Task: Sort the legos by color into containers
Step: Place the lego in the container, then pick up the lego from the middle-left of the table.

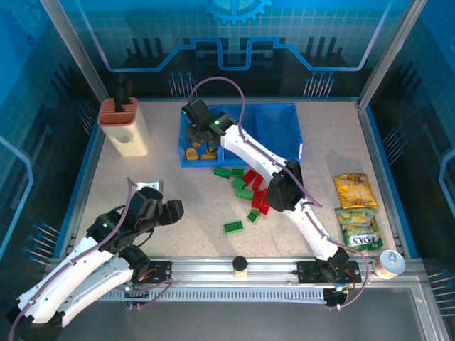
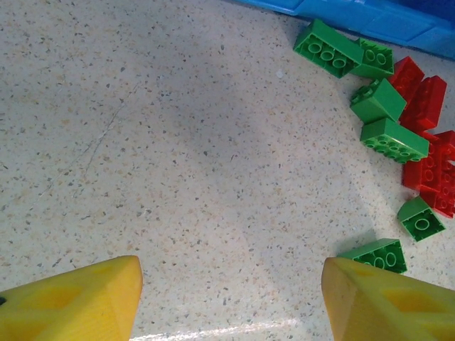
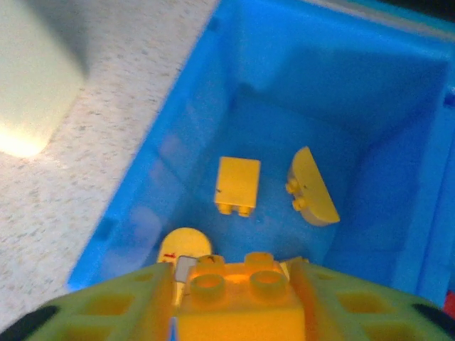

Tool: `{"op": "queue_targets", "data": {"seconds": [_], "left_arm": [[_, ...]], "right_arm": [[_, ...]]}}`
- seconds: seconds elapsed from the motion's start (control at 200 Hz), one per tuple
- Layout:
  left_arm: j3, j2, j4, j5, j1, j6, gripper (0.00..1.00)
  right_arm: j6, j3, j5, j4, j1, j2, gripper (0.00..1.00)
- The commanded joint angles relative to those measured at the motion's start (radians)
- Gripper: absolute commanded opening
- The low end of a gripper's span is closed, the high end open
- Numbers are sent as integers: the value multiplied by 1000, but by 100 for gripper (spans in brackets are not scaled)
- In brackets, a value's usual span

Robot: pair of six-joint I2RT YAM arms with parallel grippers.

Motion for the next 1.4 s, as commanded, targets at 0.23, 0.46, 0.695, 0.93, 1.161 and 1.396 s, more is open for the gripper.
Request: {"op": "queue_targets", "data": {"seconds": [0.23,0.46,0.695,0.93,1.161,1.396], "left_arm": [[98,57,-7,-10,-41,32,68],[119,285,107,-7,-171,60,73],[174,576,281,38,-304,121,74],[380,951,230,48,-444,309,76],[483,1183,200,112,-473,361,76],[502,1258,187,134,-476,361,76]], "right_arm": [[-115,-85,94,52,108,-324,100],[-138,-484,172,200,127,-678,100],[-26,-1033,144,296,52,-1004,100],[86,-1413,81,306,-21,-1247,100],[170,-1645,63,298,-72,-1451,100],[199,-1751,58,268,-118,-1572,100]]}}
